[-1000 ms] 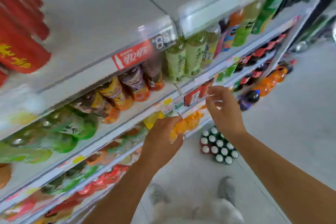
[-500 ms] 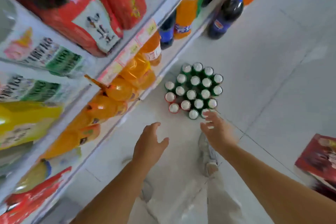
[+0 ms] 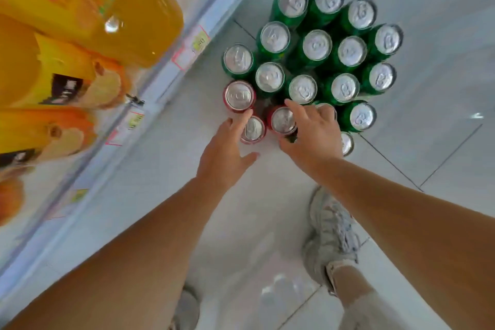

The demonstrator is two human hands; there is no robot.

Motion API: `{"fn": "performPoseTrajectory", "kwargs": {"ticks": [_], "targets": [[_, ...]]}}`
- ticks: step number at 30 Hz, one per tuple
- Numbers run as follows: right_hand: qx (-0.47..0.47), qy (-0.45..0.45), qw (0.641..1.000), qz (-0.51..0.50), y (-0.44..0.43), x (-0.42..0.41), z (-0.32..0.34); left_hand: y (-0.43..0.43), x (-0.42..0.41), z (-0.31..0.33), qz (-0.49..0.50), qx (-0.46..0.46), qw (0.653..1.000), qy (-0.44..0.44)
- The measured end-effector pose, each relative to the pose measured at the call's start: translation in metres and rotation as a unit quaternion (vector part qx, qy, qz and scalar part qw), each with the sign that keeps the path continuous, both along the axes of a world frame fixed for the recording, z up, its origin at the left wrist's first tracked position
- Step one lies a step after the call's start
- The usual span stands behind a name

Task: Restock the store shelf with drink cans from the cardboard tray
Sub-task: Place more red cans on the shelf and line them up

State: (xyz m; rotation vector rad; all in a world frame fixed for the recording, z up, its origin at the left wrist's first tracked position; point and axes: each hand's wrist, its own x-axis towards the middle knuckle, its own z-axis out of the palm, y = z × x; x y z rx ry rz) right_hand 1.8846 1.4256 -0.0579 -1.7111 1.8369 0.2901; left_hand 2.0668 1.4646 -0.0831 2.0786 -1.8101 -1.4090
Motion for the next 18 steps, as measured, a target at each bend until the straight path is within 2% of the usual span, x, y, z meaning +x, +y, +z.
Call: {"fn": "performPoseTrajectory", "kwargs": {"ticks": [5, 11, 14, 18], "targets": [[-0.033, 0.08, 0.994, 0.065, 0.007, 0.006, -0.016, -0.007, -0.01, -0.019, -0.005, -0.018, 1.0, -0.007], [-0.085, 0.078, 0.993, 0.033, 0.004, 0.009, -0.022, -0.007, -0.009, -0.014, 0.028, -0.031, 0.999, -0.013], [-0.093, 0.052, 0.994, 0.013, 0.003, 0.01, 0.008, 0.003, -0.001, 0.02, 0.08, -0.026, 0.996, -0.006], [-0.09, -0.043, 0.994, -0.042, 0.002, 0.019, 0.103, 0.015, 0.02, 0.117, 0.113, -0.031, 0.993, 0.007]]}}
